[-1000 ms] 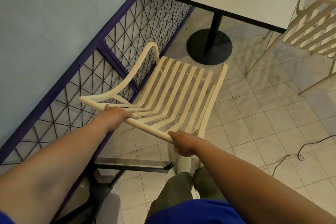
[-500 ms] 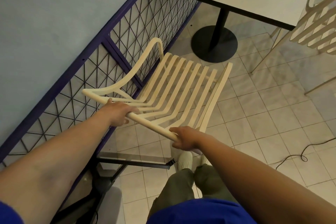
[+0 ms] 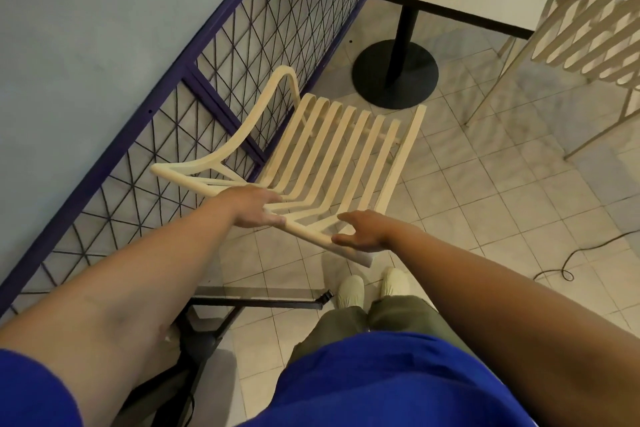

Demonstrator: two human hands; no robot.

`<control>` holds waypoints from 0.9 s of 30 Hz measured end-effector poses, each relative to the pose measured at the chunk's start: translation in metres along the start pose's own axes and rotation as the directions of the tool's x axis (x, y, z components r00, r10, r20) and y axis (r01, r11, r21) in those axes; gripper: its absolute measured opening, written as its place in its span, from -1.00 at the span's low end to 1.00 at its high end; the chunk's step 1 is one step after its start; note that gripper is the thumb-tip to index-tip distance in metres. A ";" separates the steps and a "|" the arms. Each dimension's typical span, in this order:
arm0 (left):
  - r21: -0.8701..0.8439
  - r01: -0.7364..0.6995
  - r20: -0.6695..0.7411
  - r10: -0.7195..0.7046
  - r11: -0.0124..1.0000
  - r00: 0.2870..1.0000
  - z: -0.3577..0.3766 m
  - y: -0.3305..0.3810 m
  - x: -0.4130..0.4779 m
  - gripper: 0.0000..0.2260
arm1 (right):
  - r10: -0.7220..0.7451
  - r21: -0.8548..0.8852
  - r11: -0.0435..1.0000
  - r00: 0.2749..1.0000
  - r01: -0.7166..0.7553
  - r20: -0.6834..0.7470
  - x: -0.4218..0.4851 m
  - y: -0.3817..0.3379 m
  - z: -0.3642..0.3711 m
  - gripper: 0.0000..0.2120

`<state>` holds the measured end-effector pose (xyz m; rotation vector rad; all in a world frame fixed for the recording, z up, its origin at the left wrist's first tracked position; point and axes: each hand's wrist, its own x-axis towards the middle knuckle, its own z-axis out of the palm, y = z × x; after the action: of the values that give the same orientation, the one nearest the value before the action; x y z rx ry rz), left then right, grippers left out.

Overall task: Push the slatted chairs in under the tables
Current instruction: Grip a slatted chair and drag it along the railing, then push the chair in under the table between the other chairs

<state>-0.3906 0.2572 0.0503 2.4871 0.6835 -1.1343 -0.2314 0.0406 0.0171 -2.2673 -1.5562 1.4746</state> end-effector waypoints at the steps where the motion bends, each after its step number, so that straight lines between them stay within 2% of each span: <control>1: -0.003 -0.006 -0.001 0.006 1.000 1.000 0.000 0.008 0.001 -0.38 | 0.009 0.003 1.000 1.000 -0.009 -0.006 -0.003 0.003 0.000 -0.31; 10: -0.103 -0.127 0.044 0.132 0.987 0.990 0.009 0.096 0.011 -0.41 | 0.146 0.089 0.987 0.984 -0.137 -0.098 -0.041 0.048 0.005 -0.32; 18: -0.183 -0.173 0.023 0.180 0.968 0.983 0.010 0.193 0.026 -0.46 | 0.282 0.260 0.937 0.945 -0.233 -0.168 -0.101 0.118 0.016 -0.34; 27: -0.120 -0.241 0.107 0.254 0.963 0.961 0.018 0.343 0.058 -0.47 | 0.420 0.422 0.849 0.890 -0.318 -0.175 -0.182 0.237 0.037 -0.33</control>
<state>-0.1816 -0.0207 0.0252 2.3143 0.3741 -1.1130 -0.0977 -0.2291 0.0048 -2.4719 -0.7008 1.3211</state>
